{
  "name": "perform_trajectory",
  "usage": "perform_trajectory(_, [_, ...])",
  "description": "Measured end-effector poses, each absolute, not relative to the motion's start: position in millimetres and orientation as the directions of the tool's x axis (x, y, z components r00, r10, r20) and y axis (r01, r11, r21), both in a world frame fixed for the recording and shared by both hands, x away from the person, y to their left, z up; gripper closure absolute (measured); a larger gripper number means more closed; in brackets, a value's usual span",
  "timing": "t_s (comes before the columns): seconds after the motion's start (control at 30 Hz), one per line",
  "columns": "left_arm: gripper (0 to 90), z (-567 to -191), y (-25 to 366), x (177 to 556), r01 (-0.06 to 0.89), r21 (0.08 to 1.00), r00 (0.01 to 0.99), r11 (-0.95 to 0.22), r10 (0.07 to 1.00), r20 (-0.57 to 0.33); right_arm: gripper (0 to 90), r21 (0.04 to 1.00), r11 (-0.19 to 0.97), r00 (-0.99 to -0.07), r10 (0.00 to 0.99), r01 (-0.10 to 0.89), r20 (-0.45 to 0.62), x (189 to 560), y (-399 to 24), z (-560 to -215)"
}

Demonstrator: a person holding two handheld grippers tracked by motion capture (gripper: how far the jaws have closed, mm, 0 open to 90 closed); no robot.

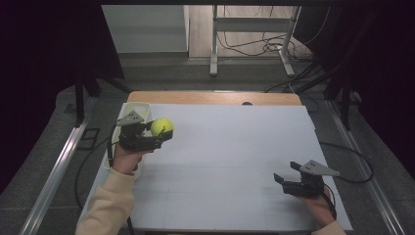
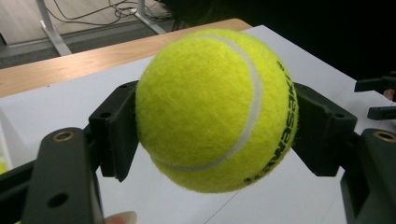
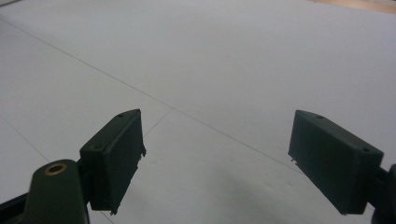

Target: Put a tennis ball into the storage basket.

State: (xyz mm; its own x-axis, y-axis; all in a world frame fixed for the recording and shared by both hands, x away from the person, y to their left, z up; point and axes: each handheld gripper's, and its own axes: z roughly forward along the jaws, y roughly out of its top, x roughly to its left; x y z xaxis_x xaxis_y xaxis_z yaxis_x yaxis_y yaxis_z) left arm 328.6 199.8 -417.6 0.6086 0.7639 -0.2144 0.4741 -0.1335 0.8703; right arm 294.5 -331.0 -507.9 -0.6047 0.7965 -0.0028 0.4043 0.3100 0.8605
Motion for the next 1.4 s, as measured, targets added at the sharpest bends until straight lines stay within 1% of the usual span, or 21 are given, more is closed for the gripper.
perform_trajectory(0.27, [25.6,-417.2,208.7,329.0,0.476,0.872,0.589,-0.112,0.777,-0.222,18.3,0.86,0.311,-0.606,0.796,0.404,-0.003,294.5,-330.8,-507.9])
perform_trajectory(0.57, [25.6,-415.6,219.9,329.1,0.473,0.876,0.561,-0.1,0.801,-0.211,18.3,0.859,0.312,-0.606,0.796,0.405,-0.003,294.7,-330.9,-508.0])
perform_trajectory(0.87, [25.6,-416.8,230.7,330.4,0.477,0.874,0.522,-0.091,0.829,-0.198,18.3,0.859,0.311,-0.604,0.797,0.407,-0.002,294.9,-330.6,-508.3])
perform_trajectory(1.4, [25.6,-423.8,258.6,334.8,0.501,0.864,0.443,-0.042,0.871,-0.214,18.3,0.86,0.31,-0.603,0.798,0.406,-0.003,294.8,-330.7,-508.1])
